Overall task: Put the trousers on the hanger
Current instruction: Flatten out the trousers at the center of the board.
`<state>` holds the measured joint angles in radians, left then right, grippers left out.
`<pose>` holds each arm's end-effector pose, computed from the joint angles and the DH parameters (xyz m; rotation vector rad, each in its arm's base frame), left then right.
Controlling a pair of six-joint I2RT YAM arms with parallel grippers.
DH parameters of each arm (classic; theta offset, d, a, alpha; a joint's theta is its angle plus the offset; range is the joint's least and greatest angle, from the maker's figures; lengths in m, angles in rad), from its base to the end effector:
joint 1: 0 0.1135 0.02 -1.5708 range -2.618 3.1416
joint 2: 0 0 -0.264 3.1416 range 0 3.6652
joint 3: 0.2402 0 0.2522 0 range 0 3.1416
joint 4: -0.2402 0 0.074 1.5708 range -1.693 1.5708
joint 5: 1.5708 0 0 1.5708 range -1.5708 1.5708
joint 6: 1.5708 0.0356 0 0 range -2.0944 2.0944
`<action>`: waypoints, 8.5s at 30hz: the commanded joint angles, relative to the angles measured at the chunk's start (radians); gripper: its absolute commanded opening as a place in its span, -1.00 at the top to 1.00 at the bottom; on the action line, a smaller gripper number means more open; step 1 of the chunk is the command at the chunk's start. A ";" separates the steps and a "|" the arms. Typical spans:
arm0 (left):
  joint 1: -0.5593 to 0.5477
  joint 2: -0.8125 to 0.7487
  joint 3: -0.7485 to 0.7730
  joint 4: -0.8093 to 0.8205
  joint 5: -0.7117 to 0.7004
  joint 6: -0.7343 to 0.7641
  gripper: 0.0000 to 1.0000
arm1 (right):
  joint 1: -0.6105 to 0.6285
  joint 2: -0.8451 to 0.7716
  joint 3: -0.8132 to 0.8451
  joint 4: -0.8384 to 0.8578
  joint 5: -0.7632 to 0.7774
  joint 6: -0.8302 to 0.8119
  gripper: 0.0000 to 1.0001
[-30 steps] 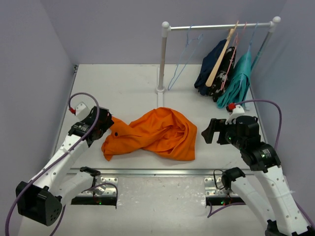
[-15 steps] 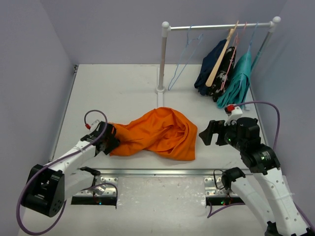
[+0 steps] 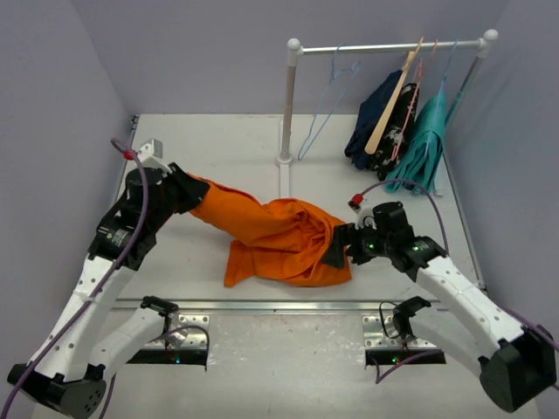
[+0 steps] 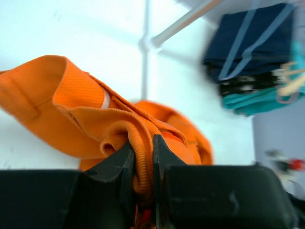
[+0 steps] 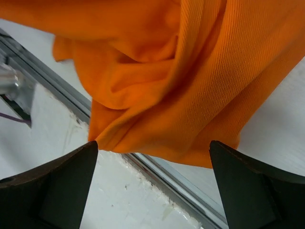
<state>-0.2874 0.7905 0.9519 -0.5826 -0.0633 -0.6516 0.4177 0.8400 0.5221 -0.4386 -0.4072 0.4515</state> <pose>0.1602 -0.0450 0.3549 -0.4089 1.9906 -0.5381 0.1522 0.0830 0.2173 -0.1745 2.4224 0.8923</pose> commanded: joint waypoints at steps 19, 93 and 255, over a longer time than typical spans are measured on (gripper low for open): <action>-0.009 0.313 0.861 0.040 0.035 0.175 1.00 | -0.004 0.175 0.264 -0.032 0.889 -0.106 1.00; 0.344 0.256 0.497 -0.093 -0.350 0.074 1.00 | -0.039 -0.251 0.206 -0.301 0.726 -0.043 0.53; 0.160 1.086 0.190 0.157 -0.309 -0.016 0.06 | 0.357 0.739 0.235 0.211 0.501 -0.261 -0.22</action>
<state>-0.1265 1.8200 1.1309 -0.4202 -0.3816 -0.7307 0.7700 1.5589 0.7036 -0.2225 0.0192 0.2116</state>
